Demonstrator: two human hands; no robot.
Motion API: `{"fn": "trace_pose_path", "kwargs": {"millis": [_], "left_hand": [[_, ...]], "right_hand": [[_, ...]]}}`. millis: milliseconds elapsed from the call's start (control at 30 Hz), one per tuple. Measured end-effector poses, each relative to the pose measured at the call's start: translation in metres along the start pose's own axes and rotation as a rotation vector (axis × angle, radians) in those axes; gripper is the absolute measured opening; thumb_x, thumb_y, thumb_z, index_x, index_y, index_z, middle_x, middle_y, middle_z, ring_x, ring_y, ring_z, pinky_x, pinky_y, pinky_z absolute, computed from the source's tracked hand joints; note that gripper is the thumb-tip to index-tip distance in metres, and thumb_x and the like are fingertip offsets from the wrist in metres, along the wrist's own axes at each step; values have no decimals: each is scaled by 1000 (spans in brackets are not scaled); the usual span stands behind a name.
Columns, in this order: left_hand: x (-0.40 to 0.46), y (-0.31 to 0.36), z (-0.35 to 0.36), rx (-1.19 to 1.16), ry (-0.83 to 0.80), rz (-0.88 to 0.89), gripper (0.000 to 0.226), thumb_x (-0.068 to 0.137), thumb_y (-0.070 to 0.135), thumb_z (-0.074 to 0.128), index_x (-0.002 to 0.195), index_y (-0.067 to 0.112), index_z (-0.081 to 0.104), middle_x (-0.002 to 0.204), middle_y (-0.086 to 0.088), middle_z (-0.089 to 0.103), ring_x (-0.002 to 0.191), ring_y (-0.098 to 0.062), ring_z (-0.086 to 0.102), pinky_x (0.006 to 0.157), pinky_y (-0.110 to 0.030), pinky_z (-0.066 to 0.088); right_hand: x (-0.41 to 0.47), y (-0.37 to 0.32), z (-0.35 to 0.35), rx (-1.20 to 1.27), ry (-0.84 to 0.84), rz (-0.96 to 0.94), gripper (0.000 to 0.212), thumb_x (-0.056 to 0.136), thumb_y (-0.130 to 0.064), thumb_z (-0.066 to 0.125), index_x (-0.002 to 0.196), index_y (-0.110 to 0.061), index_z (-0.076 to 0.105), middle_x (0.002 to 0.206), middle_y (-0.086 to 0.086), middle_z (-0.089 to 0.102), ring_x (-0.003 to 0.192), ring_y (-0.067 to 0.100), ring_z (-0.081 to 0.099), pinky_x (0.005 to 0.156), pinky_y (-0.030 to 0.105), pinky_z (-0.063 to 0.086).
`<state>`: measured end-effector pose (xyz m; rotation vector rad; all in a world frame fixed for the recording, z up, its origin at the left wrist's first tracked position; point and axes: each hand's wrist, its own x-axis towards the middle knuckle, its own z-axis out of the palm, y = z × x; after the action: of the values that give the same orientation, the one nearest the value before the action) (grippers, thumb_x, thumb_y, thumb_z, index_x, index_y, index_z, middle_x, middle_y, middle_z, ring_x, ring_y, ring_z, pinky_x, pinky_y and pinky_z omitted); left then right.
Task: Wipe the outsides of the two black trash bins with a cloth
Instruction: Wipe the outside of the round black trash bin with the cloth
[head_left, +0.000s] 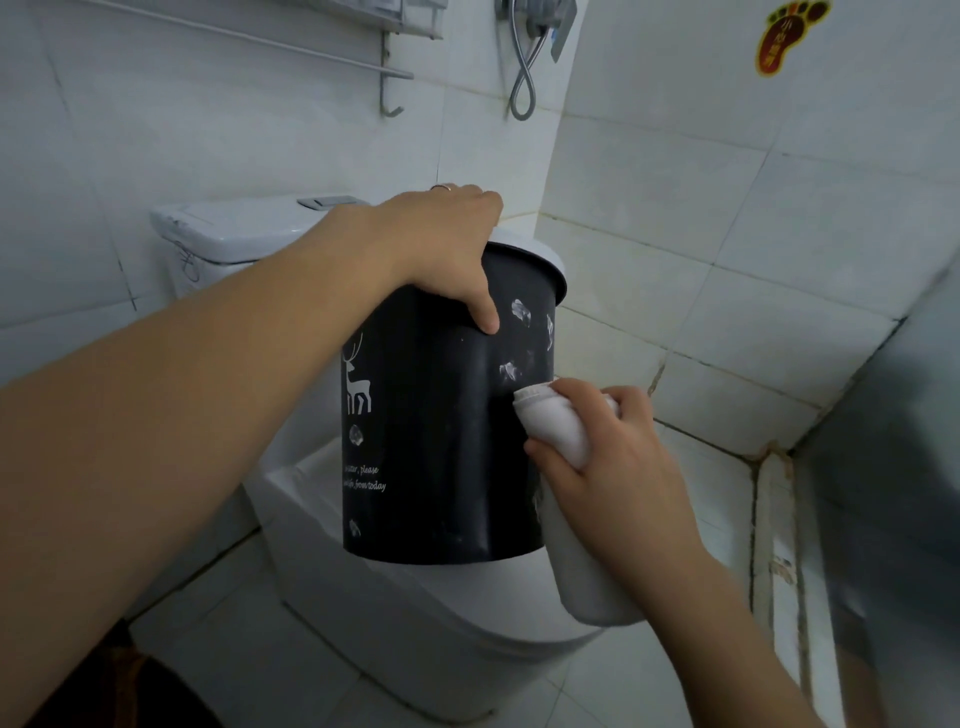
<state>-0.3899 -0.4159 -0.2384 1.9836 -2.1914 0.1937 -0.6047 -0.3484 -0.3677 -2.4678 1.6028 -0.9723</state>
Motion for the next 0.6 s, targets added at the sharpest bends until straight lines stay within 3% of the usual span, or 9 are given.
{"fn": "trace_pose_path", "kwargs": {"millis": [100,167,267,433,600], "left_hand": [[-1,0,-4,-53,-58,-5,92,54,57,88,125,24,39,96,6,51,89,-23,50,74,-36,41],[0,0,-4,-58,-47,22,95,55,56,88,133,30,42,104,8,51,94,-21,49,79,-35,41],[1,-1,-4,-70,-26,49,92,53,57,88,133,34,46,119,7,57,100,-20,50,84,-34,43],[1,-3,-1,-86,-6,57,88,51,58,88,127,39,48,106,14,51,98,-19,50,81,-34,41],[0,-5,-1,-118,-17,65,86,53,55,88,127,38,49,108,16,52,101,-19,52,85,-36,44]], "right_hand": [[5,-1,-2,-1,-21,-17,42,84,-50,62,124,-45,47,117,-6,39,89,20,54,68,32,44],[12,-3,-4,-3,-23,-24,44,84,-50,62,125,-44,47,116,-6,39,91,21,54,69,32,43],[27,-9,-6,3,-13,-24,45,84,-50,63,126,-43,47,116,-5,39,94,21,53,71,32,42],[32,-13,0,-2,-20,-25,45,85,-49,62,126,-43,45,117,-5,39,94,23,54,70,31,39],[11,-8,2,-62,-81,-58,45,86,-50,60,126,-46,42,118,-7,38,91,21,53,67,30,39]]}}
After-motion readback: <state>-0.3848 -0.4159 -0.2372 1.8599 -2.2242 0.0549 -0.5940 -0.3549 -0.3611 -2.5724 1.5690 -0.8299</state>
